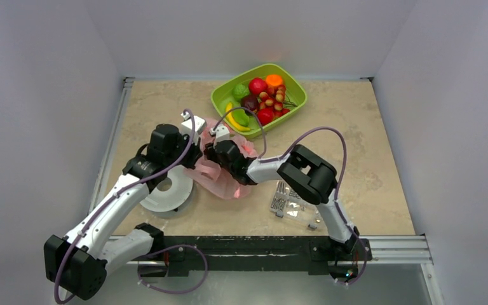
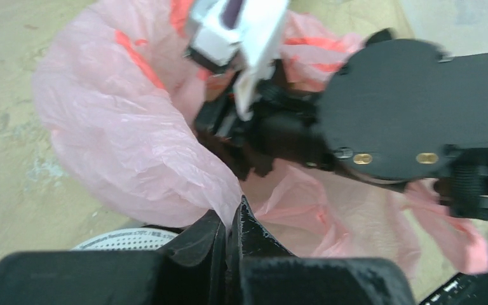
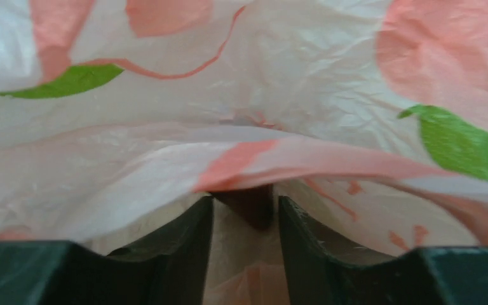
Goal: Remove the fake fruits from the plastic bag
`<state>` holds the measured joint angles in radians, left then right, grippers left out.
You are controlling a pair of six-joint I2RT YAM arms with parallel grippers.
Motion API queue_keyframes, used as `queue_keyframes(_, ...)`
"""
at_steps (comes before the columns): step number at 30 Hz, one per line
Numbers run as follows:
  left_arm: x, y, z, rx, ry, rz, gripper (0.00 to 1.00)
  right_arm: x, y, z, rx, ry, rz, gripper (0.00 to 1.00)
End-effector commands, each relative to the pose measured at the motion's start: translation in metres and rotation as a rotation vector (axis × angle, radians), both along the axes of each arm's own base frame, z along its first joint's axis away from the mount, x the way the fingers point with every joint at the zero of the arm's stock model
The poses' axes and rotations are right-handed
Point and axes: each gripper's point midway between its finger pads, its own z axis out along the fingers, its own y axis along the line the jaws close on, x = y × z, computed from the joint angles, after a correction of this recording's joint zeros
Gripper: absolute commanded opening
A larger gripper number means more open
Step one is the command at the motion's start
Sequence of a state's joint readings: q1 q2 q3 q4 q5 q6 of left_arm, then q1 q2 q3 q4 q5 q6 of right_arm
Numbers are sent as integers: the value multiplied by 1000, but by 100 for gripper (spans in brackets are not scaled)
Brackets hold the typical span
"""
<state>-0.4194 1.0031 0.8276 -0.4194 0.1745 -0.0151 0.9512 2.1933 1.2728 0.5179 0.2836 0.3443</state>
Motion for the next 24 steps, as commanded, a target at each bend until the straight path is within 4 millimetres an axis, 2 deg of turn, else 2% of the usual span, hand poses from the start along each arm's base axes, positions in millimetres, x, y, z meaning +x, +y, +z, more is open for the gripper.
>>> queue_keyframes(1,15,20,5,65,-43,116,0,2,-26,41,-3,-51,-57,38)
queue_keyframes(6,19,35,-1,125,-34,186,0,-9,-46,79,25,-111,-37,26)
queue_keyframes(10,19,34,-2,126,-41,175,0,-17,-55,91,49,-127,-19,18)
queue_keyframes(14,21,34,0,142,-88,148,0,-22,-55,94,58,-123,7,16)
queue_keyframes(15,21,33,0,134,-105,139,0,-24,-52,92,55,-118,27,17)
queue_keyframes(18,18,27,-1,121,-124,104,0,-24,-43,86,48,-121,69,30)
queue_keyframes(21,16,25,-7,143,-95,87,0,-21,-35,81,51,-120,79,44)
queue_keyframes(24,16,24,-11,165,-73,76,0,-14,-30,76,68,-116,58,52)
